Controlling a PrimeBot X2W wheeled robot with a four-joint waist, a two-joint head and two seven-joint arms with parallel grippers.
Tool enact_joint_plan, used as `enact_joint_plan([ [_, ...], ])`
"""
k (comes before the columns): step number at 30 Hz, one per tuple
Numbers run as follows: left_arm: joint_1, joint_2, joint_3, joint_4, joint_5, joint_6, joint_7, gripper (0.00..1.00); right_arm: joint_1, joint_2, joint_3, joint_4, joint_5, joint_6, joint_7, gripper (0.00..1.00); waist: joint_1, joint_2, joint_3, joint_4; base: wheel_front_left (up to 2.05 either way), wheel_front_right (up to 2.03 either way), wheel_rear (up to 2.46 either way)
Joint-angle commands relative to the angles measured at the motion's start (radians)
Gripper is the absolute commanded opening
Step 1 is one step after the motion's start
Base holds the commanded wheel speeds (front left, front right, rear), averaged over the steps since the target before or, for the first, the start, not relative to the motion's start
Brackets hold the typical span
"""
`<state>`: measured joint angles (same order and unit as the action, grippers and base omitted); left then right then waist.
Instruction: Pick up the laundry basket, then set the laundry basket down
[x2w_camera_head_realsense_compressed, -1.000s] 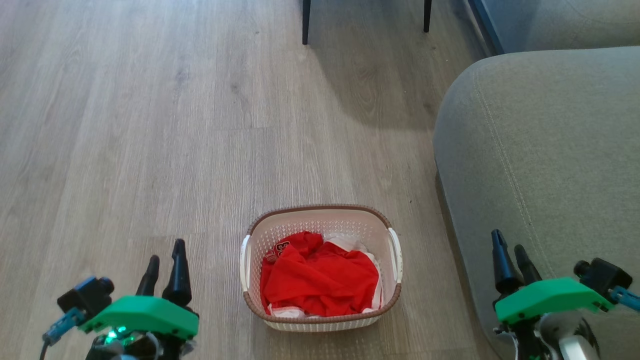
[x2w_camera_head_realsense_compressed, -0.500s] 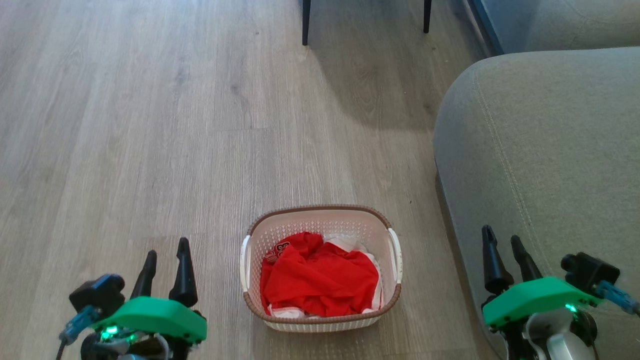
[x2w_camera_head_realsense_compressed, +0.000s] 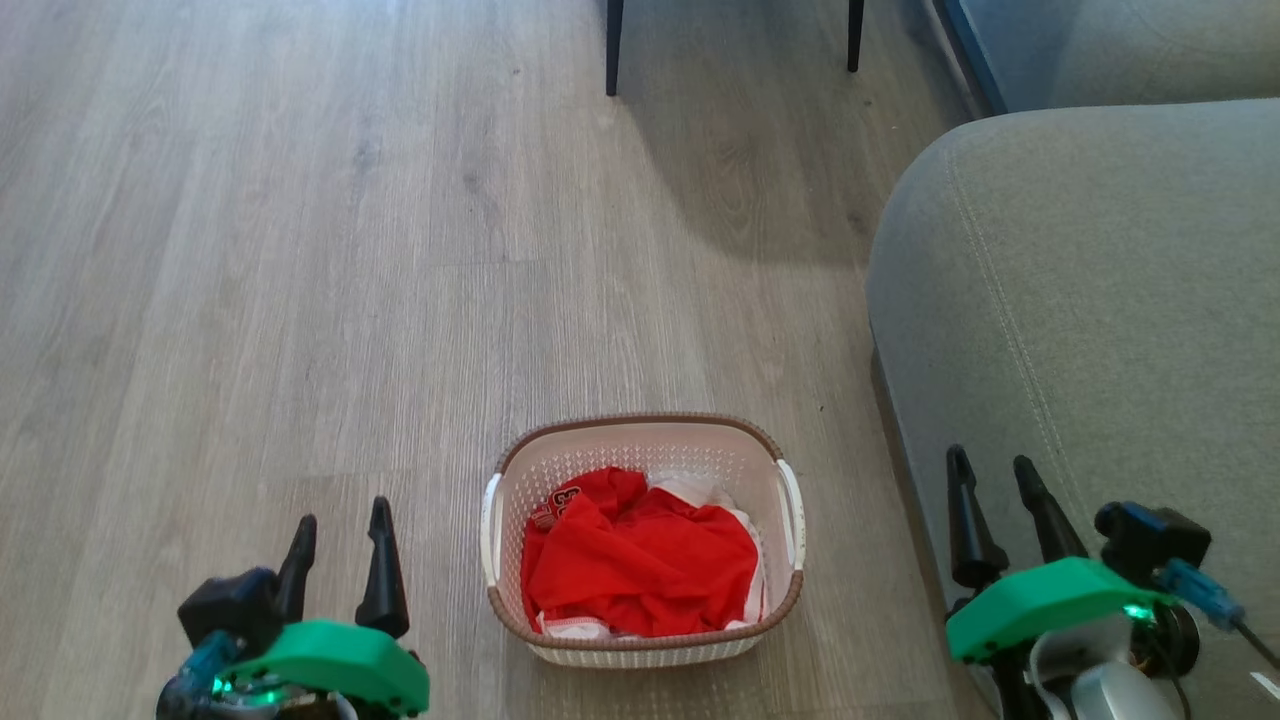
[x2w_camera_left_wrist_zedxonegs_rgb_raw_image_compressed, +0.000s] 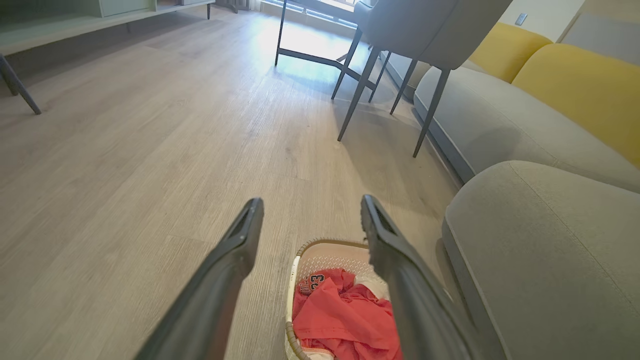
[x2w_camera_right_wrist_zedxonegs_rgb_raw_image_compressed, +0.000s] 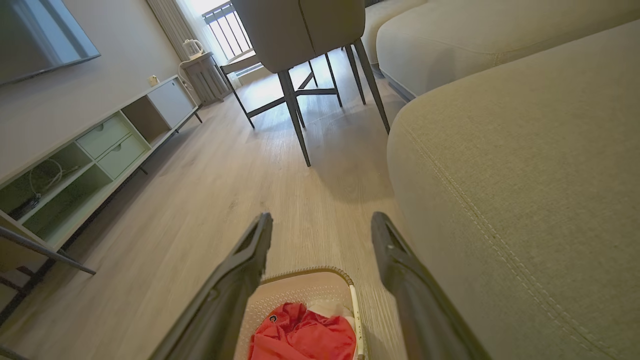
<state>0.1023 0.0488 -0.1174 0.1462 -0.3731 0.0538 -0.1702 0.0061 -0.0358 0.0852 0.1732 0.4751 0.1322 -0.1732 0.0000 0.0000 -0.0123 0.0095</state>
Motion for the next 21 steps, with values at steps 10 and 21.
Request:
enact_joint_plan([
  [10,-0.015,0.008,0.012,-0.053,0.151,0.018,-0.048,1.0,-0.027,-0.013,0.043,-0.051,-0.143,-0.001,-0.045,1.0,0.0,0.0,-0.001,0.001,0.0,0.0,0.0],
  [21,0.001,0.006,0.004,-0.049,0.267,0.03,-0.078,1.0,-0.025,-0.014,0.064,-0.063,-0.26,-0.001,-0.075,1.0,0.0,0.0,-0.001,0.0,0.0,0.0,0.0],
])
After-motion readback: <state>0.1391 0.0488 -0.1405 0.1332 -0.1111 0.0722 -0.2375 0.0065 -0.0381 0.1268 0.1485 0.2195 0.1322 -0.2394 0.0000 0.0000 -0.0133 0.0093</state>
